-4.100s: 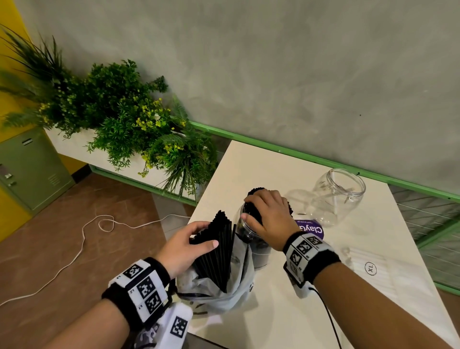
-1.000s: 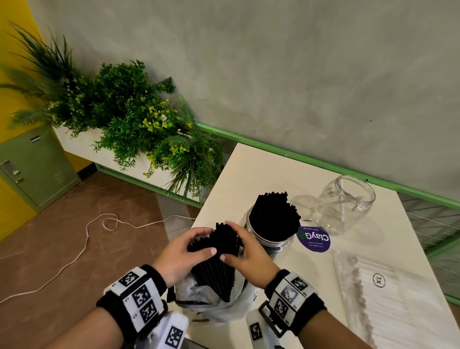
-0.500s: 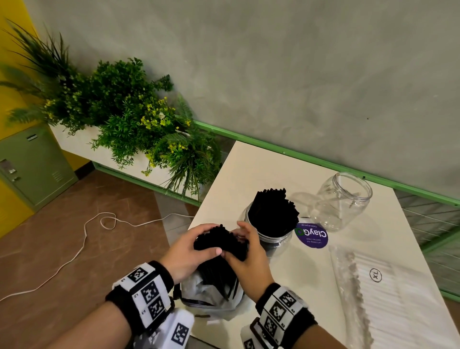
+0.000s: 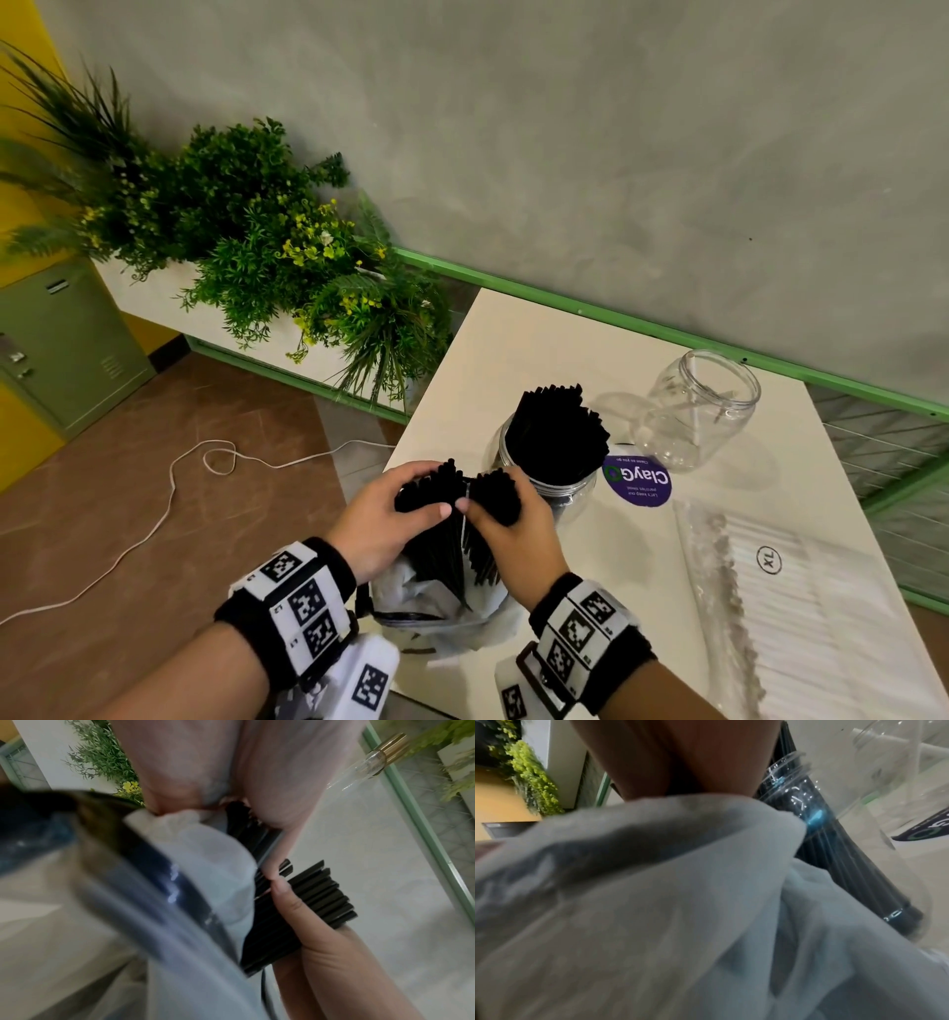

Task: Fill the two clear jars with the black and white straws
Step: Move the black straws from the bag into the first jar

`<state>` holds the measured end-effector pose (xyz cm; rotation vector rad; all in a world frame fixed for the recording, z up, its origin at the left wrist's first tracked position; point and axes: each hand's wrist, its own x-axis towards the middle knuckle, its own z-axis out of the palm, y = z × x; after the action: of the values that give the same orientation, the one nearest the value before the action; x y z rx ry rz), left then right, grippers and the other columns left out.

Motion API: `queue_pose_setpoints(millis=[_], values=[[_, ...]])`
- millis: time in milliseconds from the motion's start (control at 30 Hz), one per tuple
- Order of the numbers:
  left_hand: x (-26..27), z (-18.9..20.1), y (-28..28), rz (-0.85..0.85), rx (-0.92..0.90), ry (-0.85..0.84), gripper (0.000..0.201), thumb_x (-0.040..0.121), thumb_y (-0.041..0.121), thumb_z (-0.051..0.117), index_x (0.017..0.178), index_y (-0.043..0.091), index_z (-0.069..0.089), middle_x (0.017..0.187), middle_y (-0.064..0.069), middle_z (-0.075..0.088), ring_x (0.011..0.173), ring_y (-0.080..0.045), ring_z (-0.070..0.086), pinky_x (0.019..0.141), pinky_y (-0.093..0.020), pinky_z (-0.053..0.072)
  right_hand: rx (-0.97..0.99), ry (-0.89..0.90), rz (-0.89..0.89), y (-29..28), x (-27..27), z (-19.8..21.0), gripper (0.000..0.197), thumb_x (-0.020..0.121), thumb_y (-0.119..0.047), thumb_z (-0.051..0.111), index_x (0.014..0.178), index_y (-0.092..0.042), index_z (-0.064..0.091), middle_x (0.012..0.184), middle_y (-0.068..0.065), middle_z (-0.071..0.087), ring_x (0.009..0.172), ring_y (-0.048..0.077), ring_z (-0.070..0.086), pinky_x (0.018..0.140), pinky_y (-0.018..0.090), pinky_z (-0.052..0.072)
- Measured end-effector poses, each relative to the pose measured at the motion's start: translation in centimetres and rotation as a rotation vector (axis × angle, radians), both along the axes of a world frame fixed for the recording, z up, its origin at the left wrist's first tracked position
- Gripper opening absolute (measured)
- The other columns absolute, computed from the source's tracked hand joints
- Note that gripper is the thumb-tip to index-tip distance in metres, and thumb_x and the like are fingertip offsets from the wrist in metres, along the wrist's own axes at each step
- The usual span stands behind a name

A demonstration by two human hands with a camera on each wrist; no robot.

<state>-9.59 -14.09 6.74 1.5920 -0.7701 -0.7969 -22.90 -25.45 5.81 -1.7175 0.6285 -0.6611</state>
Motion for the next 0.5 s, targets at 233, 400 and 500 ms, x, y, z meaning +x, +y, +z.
queue_pose_setpoints(millis=[233,400,500], values=[[-0.3,0.2,-0.1,0.011,-0.010,0.012,0.034,0.076,0.021,0.074,0.105,0.033,0.061,0.107,0.007,0.066,0.102,-0.007,0.061,0.092,-0.019,0.043,-0.024,-0.083,-0.102,0.0,-0.6,0.4,0.028,0.081,-0.014,0.075,0.097,-0.016,0.052,0.083,-0.010,0.064,0.077,0.004,0.061,0.072,0.014,0.047],[-0.4,0.4,-0.2,0.002,-0.005,0.001,0.034,0.083,0.005,0.069,0.103,0.031,0.062,0.105,0.006,0.067,0.094,0.003,0.061,0.087,-0.013,0.043,-0.004,-0.020,-0.124,0.5,-1.1,-1.5,0.044,0.078,-0.005,0.076,0.110,-0.024,0.052,0.096,-0.011,0.065,0.091,0.001,0.063,0.080,0.015,0.049],[-0.4,0.5,0.0,-0.006,0.003,-0.006,0.034,0.083,0.006,0.069,0.103,0.032,0.062,0.106,0.007,0.067,0.093,0.006,0.061,0.083,-0.009,0.043,0.040,-0.003,-0.081,0.6,-1.1,-2.0,0.028,0.079,-0.004,0.074,0.096,-0.022,0.060,0.088,-0.009,0.070,0.084,0.004,0.065,0.076,0.020,0.049]])
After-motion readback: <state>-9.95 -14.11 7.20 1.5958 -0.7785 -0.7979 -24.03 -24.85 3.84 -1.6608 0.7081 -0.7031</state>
